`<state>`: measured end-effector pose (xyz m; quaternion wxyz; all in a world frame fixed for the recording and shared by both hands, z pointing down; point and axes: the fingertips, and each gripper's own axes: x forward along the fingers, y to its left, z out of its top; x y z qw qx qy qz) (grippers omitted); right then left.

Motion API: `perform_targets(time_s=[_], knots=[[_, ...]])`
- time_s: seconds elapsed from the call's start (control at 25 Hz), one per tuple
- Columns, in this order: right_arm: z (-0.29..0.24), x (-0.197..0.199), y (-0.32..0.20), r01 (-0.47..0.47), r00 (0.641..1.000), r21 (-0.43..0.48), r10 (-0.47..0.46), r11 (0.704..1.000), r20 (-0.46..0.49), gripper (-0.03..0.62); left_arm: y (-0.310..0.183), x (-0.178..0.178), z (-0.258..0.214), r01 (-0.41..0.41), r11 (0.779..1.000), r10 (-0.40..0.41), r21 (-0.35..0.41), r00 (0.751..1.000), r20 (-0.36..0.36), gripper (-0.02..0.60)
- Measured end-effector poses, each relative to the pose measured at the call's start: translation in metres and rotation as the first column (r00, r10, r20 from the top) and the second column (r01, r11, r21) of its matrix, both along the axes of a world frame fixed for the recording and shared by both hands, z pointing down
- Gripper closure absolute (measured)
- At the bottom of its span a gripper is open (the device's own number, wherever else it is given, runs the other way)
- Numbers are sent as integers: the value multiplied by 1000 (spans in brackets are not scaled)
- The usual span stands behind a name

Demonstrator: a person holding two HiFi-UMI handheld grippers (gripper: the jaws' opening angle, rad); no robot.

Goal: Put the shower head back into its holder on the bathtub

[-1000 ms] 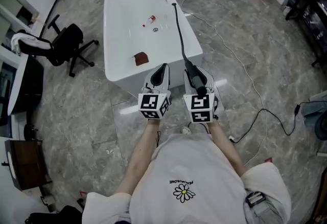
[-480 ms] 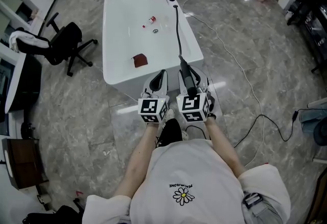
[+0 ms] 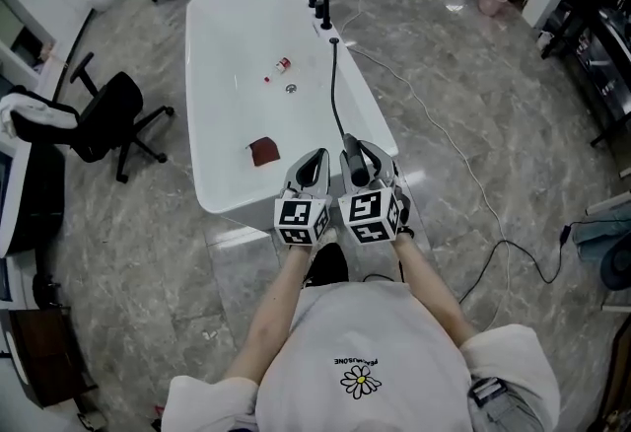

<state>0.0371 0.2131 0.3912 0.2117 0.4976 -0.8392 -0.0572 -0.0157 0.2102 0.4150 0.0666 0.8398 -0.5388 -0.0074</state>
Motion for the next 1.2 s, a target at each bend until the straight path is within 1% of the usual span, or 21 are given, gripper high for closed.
perform_targets(time_s=[0.12,0.28,0.4,0.52,0.64,0.8,1.0,1.12,1.2], knots=[[9,-22,-46,-16,1000,-55,15,998,-10,454,-43,-31,7,16,1000,-17,-27,1000,-20,581],[24,-47,-102,-49,999,-149,46,988,-26,454,-97,-65,12,24,998,-27,-61,999,-42,581],[30,-60,-136,-64,997,-171,56,983,-50,454,-131,-78,12,2,997,-6,-71,999,-50,581],[39,-69,-167,-78,995,-182,65,980,-77,454,-162,-86,24,-19,994,14,-109,999,-51,581],[52,-67,-198,-94,993,-203,78,975,-87,454,-190,-85,41,-32,988,24,-150,998,-54,581],[69,-50,-237,-99,994,-238,84,966,-73,454,-231,-72,65,-31,979,25,-204,999,-34,581],[93,-20,-287,-77,997,-298,68,952,-39,454,-280,-51,87,16,966,-11,-258,1000,17,581],[109,-11,-311,-51,999,-325,43,944,-30,454,-309,-48,111,58,954,-43,-294,997,58,581],[121,-7,-321,-38,999,-340,29,940,-30,454,-325,-48,133,81,944,-62,-321,996,68,581]])
